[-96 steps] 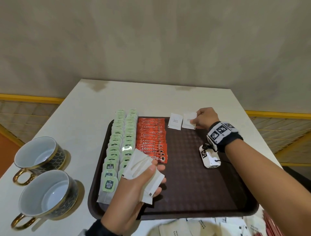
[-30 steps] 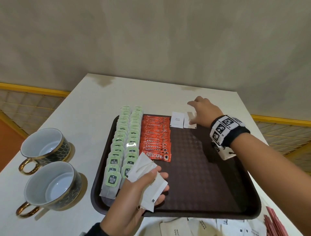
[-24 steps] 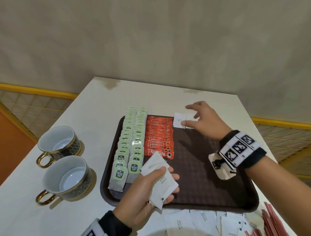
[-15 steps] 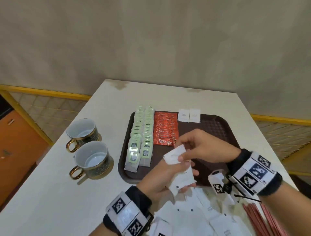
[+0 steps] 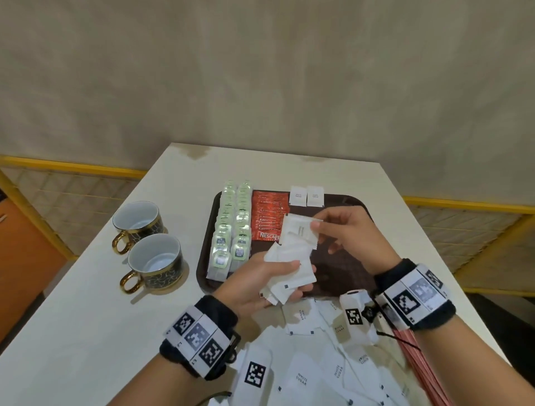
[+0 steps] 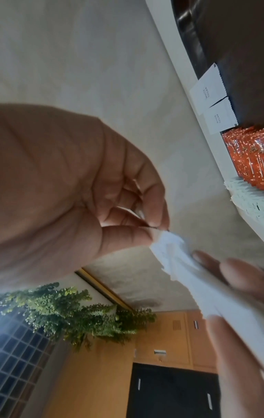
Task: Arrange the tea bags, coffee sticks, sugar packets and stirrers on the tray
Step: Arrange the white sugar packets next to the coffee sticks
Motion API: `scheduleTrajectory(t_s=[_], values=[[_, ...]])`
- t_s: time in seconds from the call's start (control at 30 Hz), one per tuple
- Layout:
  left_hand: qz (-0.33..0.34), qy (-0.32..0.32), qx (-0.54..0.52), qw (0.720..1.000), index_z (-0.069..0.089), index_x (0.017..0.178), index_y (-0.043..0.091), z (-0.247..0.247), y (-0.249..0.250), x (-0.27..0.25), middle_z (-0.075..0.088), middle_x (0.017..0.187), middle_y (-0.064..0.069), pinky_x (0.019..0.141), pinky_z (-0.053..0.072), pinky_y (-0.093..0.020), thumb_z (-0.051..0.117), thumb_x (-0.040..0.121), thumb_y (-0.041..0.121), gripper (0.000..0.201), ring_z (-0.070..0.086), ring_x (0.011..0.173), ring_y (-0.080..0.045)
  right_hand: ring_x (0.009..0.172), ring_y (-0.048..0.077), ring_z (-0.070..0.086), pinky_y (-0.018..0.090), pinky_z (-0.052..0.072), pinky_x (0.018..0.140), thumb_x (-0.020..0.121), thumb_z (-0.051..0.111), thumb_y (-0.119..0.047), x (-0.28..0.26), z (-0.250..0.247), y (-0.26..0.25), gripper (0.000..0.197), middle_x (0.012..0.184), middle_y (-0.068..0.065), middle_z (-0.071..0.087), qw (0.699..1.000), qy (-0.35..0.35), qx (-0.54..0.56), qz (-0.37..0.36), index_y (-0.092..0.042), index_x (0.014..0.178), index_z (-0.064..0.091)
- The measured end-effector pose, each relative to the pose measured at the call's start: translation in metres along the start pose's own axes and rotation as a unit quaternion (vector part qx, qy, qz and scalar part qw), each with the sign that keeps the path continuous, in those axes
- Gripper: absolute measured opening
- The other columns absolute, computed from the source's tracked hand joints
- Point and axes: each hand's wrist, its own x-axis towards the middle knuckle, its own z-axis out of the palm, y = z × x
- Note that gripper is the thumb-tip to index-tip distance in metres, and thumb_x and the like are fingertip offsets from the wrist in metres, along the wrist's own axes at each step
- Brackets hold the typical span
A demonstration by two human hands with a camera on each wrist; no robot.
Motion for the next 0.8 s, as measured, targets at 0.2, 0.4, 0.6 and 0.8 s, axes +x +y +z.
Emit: scheduleTrajectory(t_s=[0.2,0.4,0.6,0.8], values=[[0.017,0.062,-0.007,0.998,0.06,0.119,0.01,-0.008,-0.009,0.001,0.071,0.111,-0.021,0.062,0.058,-0.032,0.066,0.088,0.007,0.032,0.068,0.101,-0.037,0.07,0.012,0.067,0.02,0.053,0.053,0.093,0.062,-0.009,-0.008,-0.013,-0.001,0.009,0.089,0.008,0.074,0.984,0.164,0.07,-0.014,-0.007,0.088,0.07],[0.061,0.138,-0.015,0.988,0.063,0.12,0.012,-0.013,-0.009,0.008,0.073,0.108,-0.017,0.056,0.055,-0.028,0.073,0.084,0.011,0.038,0.07,0.09,-0.031,0.081,0.017,0.073,0.019,0.054,0.052,0.089,0.059,0.006,-0.023,-0.01,-0.008,0.006,0.088,0.008,0.072,0.986,0.076,0.142,0.044,0.002,0.088,0.063],[0.09,0.143,-0.041,0.985,0.065,0.115,0.015,-0.007,-0.012,0.011,0.073,0.105,-0.019,0.048,0.048,-0.022,0.076,0.071,0.023,0.046,0.066,0.078,-0.026,0.095,0.019,0.072,0.025,0.059,0.062,0.089,0.057,0.008,-0.03,0.022,0.008,0.014,0.083,0.003,0.07,0.988,0.032,0.104,0.107,-0.002,0.095,0.065],[0.104,0.109,-0.04,0.988,0.064,0.117,0.012,-0.011,-0.01,0.007,0.071,0.107,-0.018,0.055,0.052,-0.026,0.073,0.075,0.021,0.043,0.066,0.08,-0.025,0.091,0.017,0.072,0.031,0.061,0.069,0.091,0.057,0.002,-0.03,0.028,0.018,0.015,0.097,0.006,0.073,0.986,0.083,0.092,0.112,-0.006,0.087,0.07]])
